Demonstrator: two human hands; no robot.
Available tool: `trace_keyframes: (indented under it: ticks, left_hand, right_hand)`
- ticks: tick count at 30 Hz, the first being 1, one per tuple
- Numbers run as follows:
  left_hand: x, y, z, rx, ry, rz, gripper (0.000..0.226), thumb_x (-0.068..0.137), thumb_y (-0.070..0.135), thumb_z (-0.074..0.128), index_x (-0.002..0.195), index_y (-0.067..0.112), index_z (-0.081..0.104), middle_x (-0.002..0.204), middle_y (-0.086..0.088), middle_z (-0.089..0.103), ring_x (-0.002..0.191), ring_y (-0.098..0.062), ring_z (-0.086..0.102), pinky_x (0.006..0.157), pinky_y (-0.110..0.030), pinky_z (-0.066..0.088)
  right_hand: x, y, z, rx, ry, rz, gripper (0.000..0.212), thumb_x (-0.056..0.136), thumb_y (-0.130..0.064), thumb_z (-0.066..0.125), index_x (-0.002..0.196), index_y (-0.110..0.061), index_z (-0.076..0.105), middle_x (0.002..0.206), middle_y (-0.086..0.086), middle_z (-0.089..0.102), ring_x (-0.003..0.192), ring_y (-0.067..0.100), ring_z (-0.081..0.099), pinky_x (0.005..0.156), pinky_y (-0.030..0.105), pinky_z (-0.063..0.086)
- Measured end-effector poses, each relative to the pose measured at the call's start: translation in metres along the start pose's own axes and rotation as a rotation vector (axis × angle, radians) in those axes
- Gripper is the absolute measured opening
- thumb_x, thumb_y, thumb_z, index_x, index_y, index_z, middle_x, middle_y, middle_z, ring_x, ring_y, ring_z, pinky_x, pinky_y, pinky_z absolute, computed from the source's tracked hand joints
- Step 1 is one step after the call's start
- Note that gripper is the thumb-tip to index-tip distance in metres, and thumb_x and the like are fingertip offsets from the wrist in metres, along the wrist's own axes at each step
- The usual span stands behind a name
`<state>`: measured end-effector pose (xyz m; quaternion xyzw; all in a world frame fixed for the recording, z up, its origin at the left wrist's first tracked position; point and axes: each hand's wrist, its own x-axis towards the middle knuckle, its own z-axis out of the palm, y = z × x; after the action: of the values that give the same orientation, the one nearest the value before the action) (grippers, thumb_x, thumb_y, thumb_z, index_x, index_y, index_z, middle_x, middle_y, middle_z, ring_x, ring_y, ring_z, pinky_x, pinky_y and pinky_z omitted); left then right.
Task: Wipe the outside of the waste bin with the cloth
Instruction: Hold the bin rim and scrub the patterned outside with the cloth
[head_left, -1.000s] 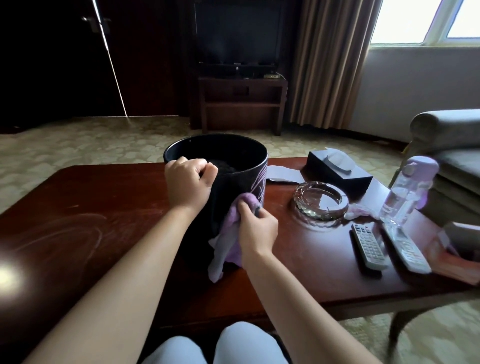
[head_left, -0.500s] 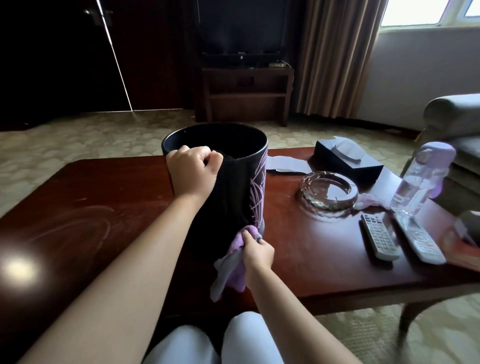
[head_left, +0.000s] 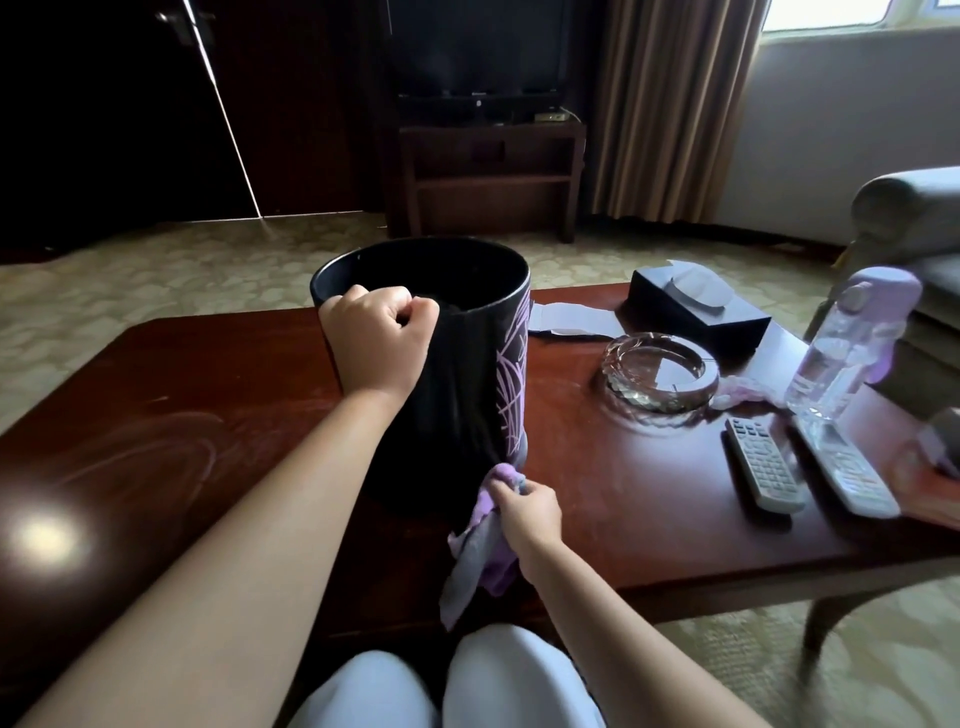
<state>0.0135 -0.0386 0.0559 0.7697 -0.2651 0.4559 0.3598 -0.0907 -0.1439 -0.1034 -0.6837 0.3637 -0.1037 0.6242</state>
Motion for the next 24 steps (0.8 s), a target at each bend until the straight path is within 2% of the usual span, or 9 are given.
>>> trace_keyframes:
  ticks: [3,6,10,14,17,21,24]
  left_hand:
    - [-0.002,0.0,0.001,-0.011,0.015,-0.003,0.036,0.072,0.025,0.044,0.045,0.02,0.021,0.04,0.014,0.012,0.045,-0.018,0.03,0.062,-0.032,0.028]
    - [-0.001,-0.002,-0.001,-0.022,0.0,-0.023,0.037,0.072,0.027,0.043,0.044,0.023,0.019,0.039,0.013,0.013,0.046,-0.018,0.031,0.063,-0.031,0.028]
    - [-0.001,0.001,-0.002,-0.028,-0.017,-0.018,0.04,0.07,0.027,0.043,0.046,0.027,0.012,0.039,0.013,0.011,0.045,-0.016,0.026,0.062,-0.031,0.027]
    - [0.0,-0.002,-0.002,-0.043,-0.052,-0.042,0.039,0.071,0.028,0.041,0.045,0.026,0.012,0.039,0.012,0.013,0.045,-0.018,0.027,0.068,-0.038,0.037]
    - [0.0,-0.002,-0.002,-0.054,-0.042,-0.017,0.04,0.072,0.028,0.042,0.046,0.026,0.012,0.039,0.012,0.012,0.044,-0.016,0.025,0.066,-0.039,0.038]
    - [0.0,0.002,-0.003,-0.061,-0.065,-0.055,0.037,0.069,0.031,0.04,0.045,0.024,0.013,0.038,0.01,0.014,0.045,-0.017,0.027,0.069,-0.035,0.034]
    - [0.004,-0.001,-0.008,-0.048,-0.103,-0.081,0.037,0.068,0.033,0.039,0.043,0.022,0.014,0.038,0.009,0.015,0.047,-0.02,0.03,0.07,-0.034,0.033]
  right_hand:
    - [-0.004,0.006,0.002,-0.109,-0.049,-0.045,0.019,0.079,-0.031,0.065,0.068,-0.015,0.065,0.068,-0.001,0.067,0.07,0.014,0.063,0.066,0.028,0.047]
    - [-0.006,0.005,0.006,-0.098,0.092,-0.02,0.022,0.08,-0.035,0.063,0.071,-0.015,0.065,0.071,0.0,0.067,0.073,0.018,0.063,0.065,0.029,0.044]
    - [0.01,-0.007,-0.004,0.086,0.22,0.081,0.022,0.08,-0.035,0.067,0.071,-0.016,0.064,0.073,0.004,0.063,0.074,0.022,0.06,0.068,0.024,0.041]
    - [0.032,-0.007,-0.035,-0.127,0.109,-0.086,0.023,0.079,-0.034,0.067,0.071,-0.013,0.069,0.073,0.004,0.069,0.071,0.017,0.061,0.067,0.028,0.045]
    - [0.032,0.009,-0.051,-0.006,0.008,-0.14,0.014,0.076,-0.022,0.07,0.069,-0.01,0.071,0.065,0.0,0.068,0.064,0.01,0.057,0.062,0.027,0.045]
    - [0.021,0.02,-0.054,0.145,-0.001,-0.186,0.009,0.077,-0.013,0.069,0.069,-0.009,0.071,0.063,-0.001,0.065,0.063,0.01,0.055,0.063,0.028,0.044]
    - [0.013,0.022,-0.057,0.278,0.008,-0.203,0.013,0.081,-0.008,0.067,0.071,-0.014,0.071,0.063,-0.003,0.065,0.062,0.01,0.054,0.063,0.027,0.046]
